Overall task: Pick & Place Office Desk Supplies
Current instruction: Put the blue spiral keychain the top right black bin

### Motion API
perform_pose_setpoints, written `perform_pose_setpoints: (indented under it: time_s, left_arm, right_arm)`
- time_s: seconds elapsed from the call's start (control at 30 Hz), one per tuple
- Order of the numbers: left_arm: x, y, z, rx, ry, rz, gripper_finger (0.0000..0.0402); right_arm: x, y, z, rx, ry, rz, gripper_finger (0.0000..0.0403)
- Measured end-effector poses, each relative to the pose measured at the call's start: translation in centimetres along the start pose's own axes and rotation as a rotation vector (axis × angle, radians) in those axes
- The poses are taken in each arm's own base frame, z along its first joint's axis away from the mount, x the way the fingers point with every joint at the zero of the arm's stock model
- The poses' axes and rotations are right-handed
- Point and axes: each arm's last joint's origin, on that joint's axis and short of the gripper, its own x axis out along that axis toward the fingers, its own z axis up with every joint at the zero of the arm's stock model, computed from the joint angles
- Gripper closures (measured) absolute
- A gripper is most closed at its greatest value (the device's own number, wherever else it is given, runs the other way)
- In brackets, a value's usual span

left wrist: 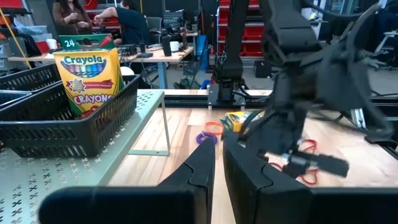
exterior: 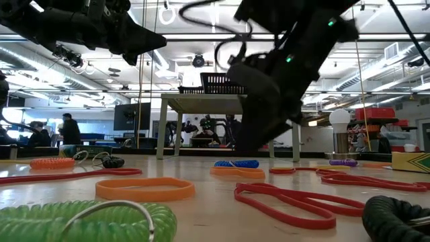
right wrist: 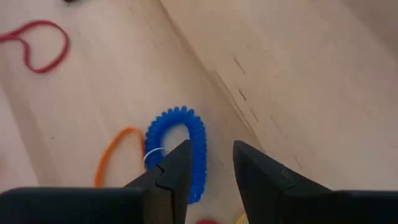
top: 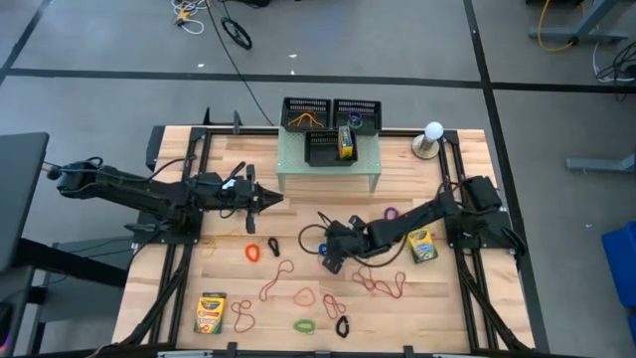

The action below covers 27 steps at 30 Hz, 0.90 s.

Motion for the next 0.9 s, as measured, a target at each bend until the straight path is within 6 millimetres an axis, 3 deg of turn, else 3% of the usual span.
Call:
perform_pose_setpoints:
  time_s: [0.27, 0.57, 0.9]
  left_arm:
    - [0.0, 0.0, 0.0, 0.0, 0.0, 0.001, 0.0363]
    - [0.0, 0.0, 0.0, 0.0, 0.001, 0.0, 0.0363]
    - [0.0, 0.0, 0.0, 0.0, 0.001, 0.0, 0.0363]
  right_arm:
    - [1.4, -0.4, -0.1, 0.007, 0.079, 0.044, 0.0285]
    - [1.1, -0.1, -0.1, 0.05, 0.098, 0.075, 0.038]
    - [-2.3, 2.7, 2.3, 0.039, 0.136, 0.041, 0.0369]
